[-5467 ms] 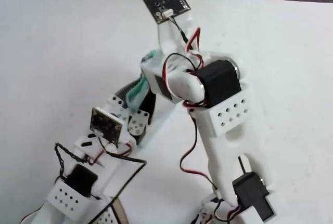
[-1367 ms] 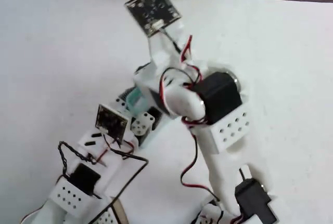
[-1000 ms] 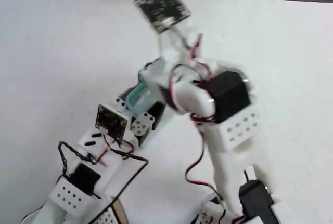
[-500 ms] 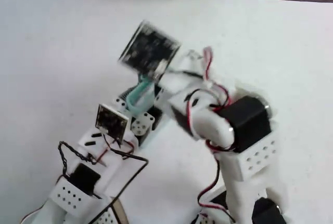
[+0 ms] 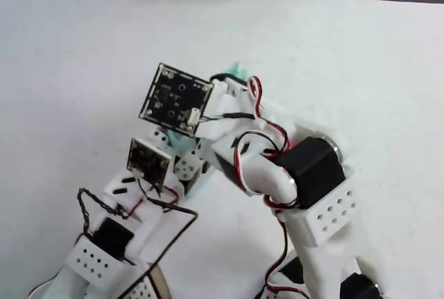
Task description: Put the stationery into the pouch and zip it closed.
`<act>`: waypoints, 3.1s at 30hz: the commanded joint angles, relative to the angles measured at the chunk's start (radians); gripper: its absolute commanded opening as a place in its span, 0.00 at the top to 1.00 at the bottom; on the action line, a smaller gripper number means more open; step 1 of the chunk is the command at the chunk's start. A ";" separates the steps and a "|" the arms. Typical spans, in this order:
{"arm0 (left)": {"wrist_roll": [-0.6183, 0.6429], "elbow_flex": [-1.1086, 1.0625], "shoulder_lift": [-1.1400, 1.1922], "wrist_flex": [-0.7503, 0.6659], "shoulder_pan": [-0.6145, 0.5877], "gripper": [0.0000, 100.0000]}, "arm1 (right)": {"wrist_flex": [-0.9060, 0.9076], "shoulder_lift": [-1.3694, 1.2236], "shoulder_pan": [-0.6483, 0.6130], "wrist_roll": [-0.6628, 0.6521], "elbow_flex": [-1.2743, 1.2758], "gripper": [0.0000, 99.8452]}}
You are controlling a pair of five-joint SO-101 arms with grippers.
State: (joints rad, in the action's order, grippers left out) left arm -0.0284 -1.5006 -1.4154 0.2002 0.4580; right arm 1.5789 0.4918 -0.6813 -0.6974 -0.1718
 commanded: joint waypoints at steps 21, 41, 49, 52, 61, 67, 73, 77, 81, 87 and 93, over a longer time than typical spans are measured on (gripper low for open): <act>0.014 0.006 -0.007 0.009 -0.002 0.84 | -0.021 -0.096 0.024 0.017 -0.041 0.88; 0.014 0.003 -0.004 0.009 -0.002 0.84 | -0.022 -0.056 0.024 0.187 -0.048 0.98; 0.012 0.003 -0.005 0.003 -0.002 0.96 | -0.021 -0.056 -0.082 0.315 -0.048 0.98; 0.012 0.003 -0.007 0.003 -0.002 0.96 | -0.021 -0.056 -0.084 0.342 -0.048 0.98; 0.012 0.003 -0.007 0.003 -0.002 0.96 | -0.022 -0.045 -0.119 0.388 -0.104 0.98; 0.012 0.003 -0.007 0.003 -0.002 0.96 | -0.013 -0.053 0.021 0.382 -0.287 0.97; 0.012 0.003 -0.007 0.003 -0.002 0.96 | 0.110 -0.094 0.028 0.376 -0.287 0.79; 0.012 0.003 -0.007 0.003 -0.002 0.96 | 0.133 -0.099 -0.038 0.258 -0.258 0.79; 0.012 0.003 -0.007 0.003 -0.002 0.96 | 0.125 -0.108 -0.050 0.232 -0.215 0.79; 0.012 0.003 -0.007 0.003 -0.002 0.96 | 0.119 -0.107 -0.050 0.232 -0.193 0.79; 0.012 0.003 -0.007 0.003 -0.002 0.96 | 0.041 -0.122 0.010 0.230 -0.112 0.78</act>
State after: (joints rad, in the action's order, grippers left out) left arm -0.0207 -1.5021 -1.4154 0.2018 0.4595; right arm 1.6801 0.3782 -0.7073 -0.4534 -0.3161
